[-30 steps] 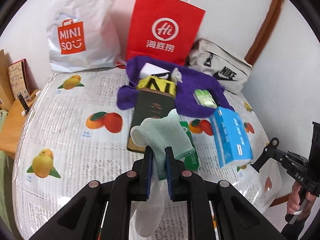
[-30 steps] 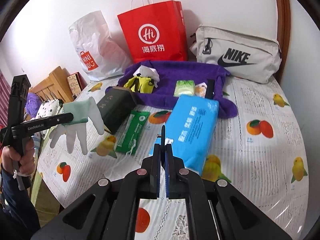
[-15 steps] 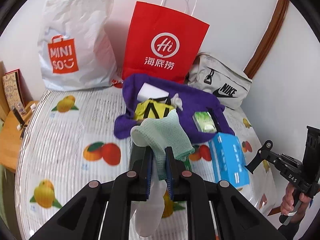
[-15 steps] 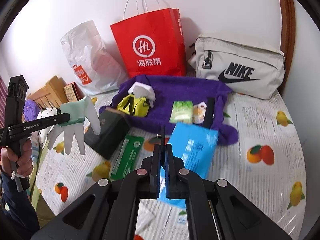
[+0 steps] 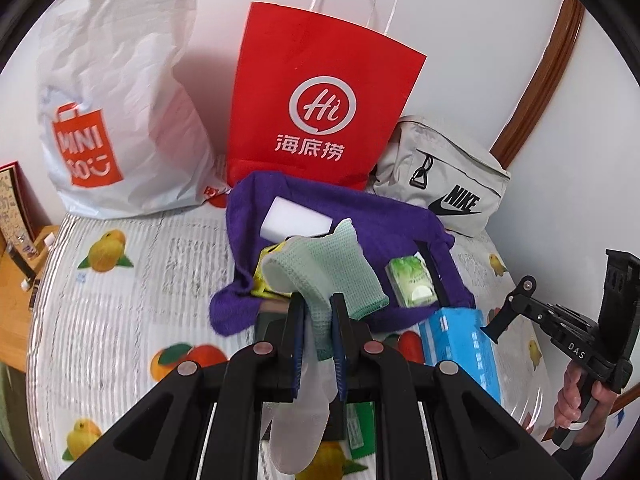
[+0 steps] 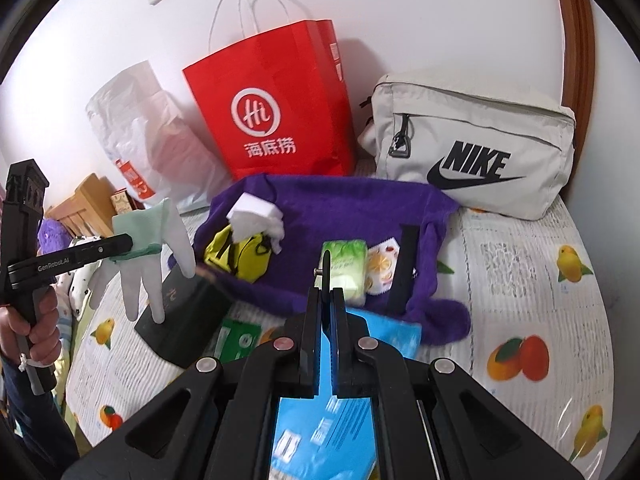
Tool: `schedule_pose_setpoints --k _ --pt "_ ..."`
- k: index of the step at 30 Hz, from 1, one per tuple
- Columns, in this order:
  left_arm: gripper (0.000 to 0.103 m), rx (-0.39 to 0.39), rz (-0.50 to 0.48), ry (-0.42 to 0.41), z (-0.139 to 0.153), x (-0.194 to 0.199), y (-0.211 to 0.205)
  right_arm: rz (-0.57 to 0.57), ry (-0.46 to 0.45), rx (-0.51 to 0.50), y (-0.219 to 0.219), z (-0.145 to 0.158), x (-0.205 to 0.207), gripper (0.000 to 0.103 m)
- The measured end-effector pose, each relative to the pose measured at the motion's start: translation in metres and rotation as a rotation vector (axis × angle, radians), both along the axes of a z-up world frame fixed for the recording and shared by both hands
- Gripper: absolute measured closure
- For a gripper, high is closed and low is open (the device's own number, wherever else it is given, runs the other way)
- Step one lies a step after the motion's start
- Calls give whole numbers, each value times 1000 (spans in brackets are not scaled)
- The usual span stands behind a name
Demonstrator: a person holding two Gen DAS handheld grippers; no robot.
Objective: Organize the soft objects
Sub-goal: 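Lift the green-cuffed glove with the left tool and carry it over the towel, then lower the green-cuffed glove onto the purple towel and open the left tool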
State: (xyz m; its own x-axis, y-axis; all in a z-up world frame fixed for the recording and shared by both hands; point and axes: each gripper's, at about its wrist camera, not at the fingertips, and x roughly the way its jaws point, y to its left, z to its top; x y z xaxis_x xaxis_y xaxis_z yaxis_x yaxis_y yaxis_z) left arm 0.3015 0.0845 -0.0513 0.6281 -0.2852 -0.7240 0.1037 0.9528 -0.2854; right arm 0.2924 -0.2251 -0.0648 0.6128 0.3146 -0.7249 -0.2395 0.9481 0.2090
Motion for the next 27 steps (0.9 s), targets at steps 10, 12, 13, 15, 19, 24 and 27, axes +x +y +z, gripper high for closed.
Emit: schedule_pose_setpoints --k 10,12,13,15,19,24,27 --pt "90 -24 -36 -10 8 46 -20 -21 8 12 -5 -6 44 99" --pt "90 -27 -37 -15 9 54 -22 -21 9 7 -6 -7 51 99" --pt "90 -34 -37 -17 9 57 -22 -20 10 1 -5 -9 57 99" --pt "90 -45 -38 -14 7 64 -22 -27 17 -14 -6 -12 66 99" --pt "90 -67 -42 2 2 78 -23 -39 37 -12 -7 -19 84 99" --pt "90 -70 -44 17 -8 98 -23 -58 67 -31 -7 -33 104 99" --pt "90 -59 -39 30 -15 110 -24 -62 87 -37 -8 -41 115 99"
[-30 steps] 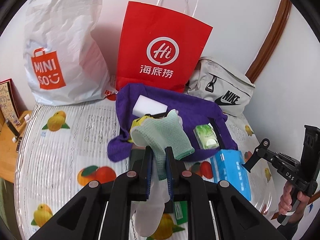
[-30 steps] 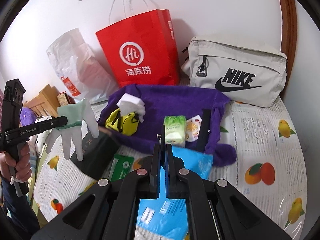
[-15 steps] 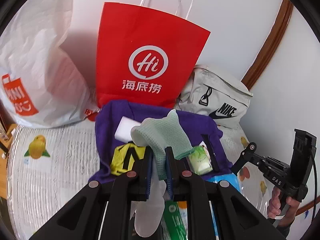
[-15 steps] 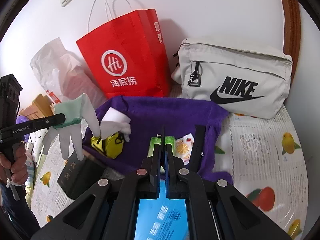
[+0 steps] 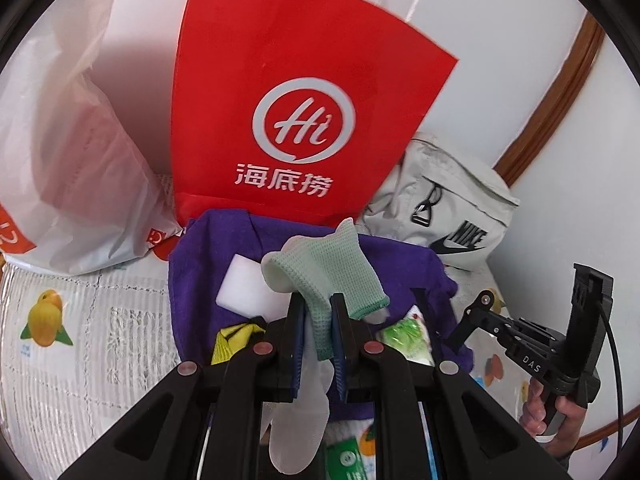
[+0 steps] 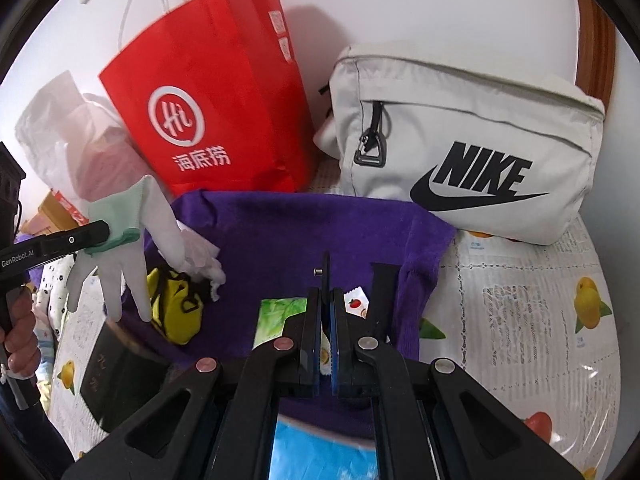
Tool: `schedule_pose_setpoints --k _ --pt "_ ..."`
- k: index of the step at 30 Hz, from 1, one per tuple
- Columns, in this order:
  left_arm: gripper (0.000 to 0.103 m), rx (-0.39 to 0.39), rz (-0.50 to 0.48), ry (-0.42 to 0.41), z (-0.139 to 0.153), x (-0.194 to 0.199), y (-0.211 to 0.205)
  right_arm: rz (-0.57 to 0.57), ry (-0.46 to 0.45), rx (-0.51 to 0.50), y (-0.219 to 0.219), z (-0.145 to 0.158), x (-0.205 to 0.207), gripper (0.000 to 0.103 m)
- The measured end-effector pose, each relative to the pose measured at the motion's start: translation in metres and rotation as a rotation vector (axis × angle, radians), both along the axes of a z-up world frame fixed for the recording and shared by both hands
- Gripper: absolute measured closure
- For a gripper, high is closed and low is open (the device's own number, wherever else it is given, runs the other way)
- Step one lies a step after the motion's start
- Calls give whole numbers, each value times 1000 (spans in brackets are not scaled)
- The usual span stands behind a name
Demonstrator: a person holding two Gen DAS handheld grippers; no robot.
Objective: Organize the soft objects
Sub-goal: 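Lower the green-cuffed glove onto the purple towel and open the left tool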
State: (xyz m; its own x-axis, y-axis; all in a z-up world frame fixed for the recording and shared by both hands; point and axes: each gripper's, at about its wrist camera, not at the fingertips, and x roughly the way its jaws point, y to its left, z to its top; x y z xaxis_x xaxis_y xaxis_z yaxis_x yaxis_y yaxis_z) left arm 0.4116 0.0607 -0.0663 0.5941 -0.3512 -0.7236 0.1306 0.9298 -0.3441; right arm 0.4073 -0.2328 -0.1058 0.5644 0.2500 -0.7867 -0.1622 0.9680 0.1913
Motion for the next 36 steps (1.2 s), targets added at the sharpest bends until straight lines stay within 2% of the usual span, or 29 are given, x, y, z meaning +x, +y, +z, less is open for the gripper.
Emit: schedule_pose_setpoints --k 11,24,28,32,34,36 --pt "90 8 4 64 -34 26 -1 5 68 -14 1 -28 24 98" --pt "90 17 4 122 -53 34 -3 35 115 -22 11 -49 42 98" --pt "85 28 -1 129 -55 34 -6 43 148 -26 16 -58 50 96" --pt "64 31 10 135 -55 33 -3 59 159 -45 21 -61 52 96" --pt "64 35 14 126 -53 32 -2 62 157 -43 21 -59 50 95" --pt "63 37 10 130 -51 31 -2 60 152 -39 21 -56 48 88"
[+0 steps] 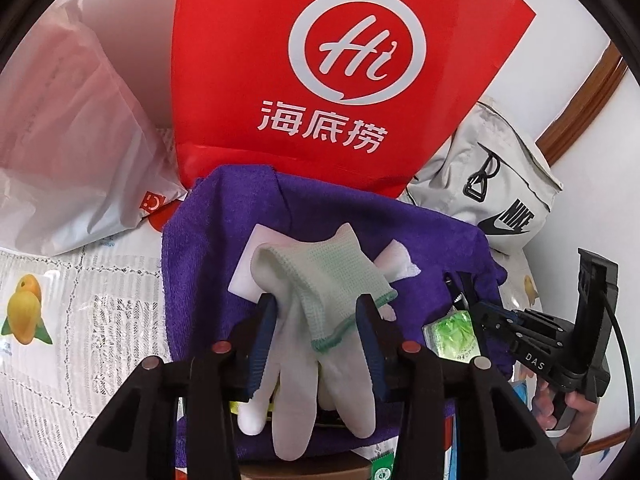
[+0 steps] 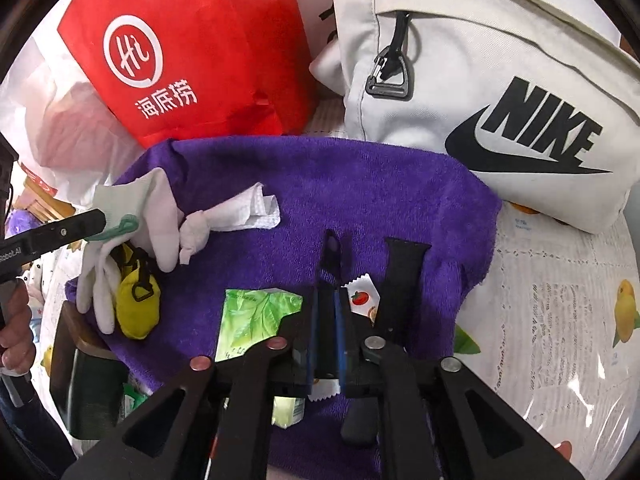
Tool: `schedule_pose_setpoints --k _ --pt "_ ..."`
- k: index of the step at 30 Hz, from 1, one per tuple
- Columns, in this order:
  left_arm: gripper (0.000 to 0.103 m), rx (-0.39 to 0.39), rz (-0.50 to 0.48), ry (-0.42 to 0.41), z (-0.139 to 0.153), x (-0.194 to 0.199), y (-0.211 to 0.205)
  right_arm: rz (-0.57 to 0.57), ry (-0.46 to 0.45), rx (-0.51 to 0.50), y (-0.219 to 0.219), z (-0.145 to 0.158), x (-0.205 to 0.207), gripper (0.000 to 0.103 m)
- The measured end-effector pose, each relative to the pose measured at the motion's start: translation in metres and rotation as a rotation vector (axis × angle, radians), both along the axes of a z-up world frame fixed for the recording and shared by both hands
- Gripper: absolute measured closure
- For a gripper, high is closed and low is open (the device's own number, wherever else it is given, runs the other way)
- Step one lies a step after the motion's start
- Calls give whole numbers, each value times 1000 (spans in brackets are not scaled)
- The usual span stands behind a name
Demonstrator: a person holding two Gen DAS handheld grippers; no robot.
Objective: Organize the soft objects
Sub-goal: 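Lower the green-cuffed glove onto the purple towel and open the left tool, then move both tools back from the towel toward the white mesh bag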
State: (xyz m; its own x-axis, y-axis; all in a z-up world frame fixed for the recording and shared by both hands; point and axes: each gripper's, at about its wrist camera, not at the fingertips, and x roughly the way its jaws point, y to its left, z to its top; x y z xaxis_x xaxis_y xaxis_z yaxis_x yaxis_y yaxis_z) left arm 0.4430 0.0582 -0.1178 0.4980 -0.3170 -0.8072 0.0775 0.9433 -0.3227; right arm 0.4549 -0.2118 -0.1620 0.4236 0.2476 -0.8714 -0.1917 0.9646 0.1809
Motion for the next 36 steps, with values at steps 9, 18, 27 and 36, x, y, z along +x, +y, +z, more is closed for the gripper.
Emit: schedule_pose_setpoints --k 9,18,27,36 --pt "42 22 21 -30 27 -22 1 -13 -66 14 -8 33 -40 68" --pt "42 55 21 -54 54 -81 -3 -11 -126 47 -6 65 -117 62" --pt "42 57 -10 -44 55 -157 -20 15 -159 28 4 82 -205 57" --pt "42 70 -17 -33 49 -216 -32 68 -167 55 17 78 -267 48"
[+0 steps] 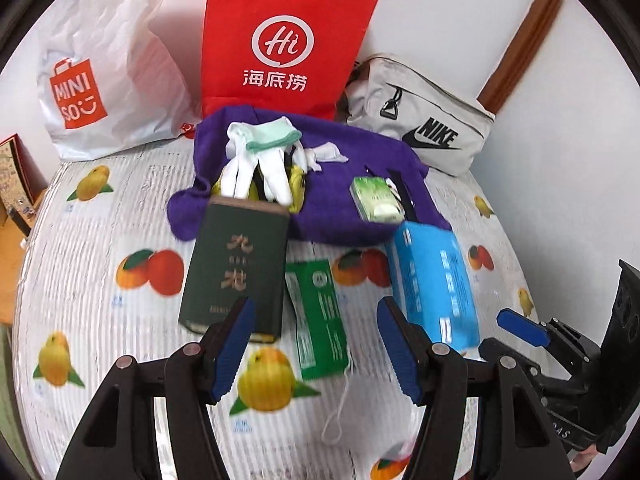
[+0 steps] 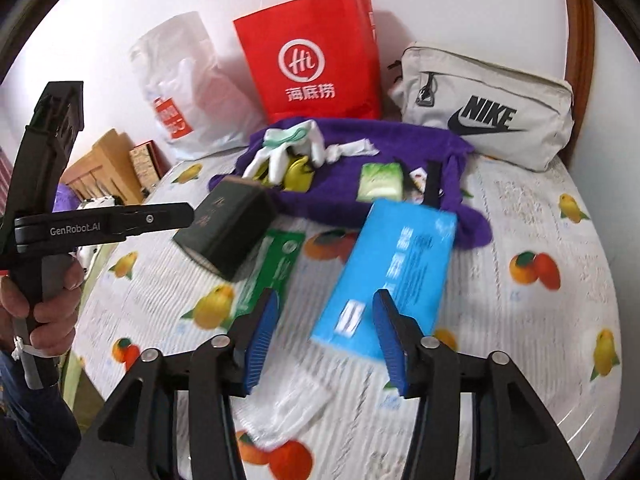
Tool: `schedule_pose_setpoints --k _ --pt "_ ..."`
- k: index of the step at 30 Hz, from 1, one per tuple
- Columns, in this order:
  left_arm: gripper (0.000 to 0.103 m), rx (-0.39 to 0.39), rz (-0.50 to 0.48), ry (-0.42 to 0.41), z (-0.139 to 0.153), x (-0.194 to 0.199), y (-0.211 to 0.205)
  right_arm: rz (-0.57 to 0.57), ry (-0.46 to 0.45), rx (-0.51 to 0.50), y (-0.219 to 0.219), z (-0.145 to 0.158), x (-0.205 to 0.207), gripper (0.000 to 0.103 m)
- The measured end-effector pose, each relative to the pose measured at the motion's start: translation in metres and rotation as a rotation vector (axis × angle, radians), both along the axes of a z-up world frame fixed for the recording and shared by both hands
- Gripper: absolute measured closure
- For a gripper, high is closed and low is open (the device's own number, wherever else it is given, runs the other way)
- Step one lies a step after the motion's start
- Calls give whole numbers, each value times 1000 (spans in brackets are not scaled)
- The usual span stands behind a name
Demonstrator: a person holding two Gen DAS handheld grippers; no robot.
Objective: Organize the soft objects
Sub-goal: 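Move both tools back from the towel toward the white mesh bag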
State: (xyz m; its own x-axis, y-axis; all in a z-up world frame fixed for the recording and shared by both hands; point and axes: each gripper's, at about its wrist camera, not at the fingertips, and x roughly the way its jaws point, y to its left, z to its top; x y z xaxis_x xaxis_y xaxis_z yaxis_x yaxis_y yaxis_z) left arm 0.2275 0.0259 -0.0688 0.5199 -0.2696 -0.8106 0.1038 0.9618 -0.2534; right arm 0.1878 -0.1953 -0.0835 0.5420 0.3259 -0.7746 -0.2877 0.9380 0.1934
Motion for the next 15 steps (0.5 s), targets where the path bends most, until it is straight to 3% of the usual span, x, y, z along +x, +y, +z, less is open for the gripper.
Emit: schedule_pose_setpoints --k 3,11,15 --pt "42 3 7 8 -2 -12 -2 18 -1 24 3 -5 -15 39" --pt "38 33 38 14 -11 -40 -2 76 30 36 15 -27 -39 38" --pt "37 -2 54 31 -21 -55 3 102 48 11 25 -43 -49 38"
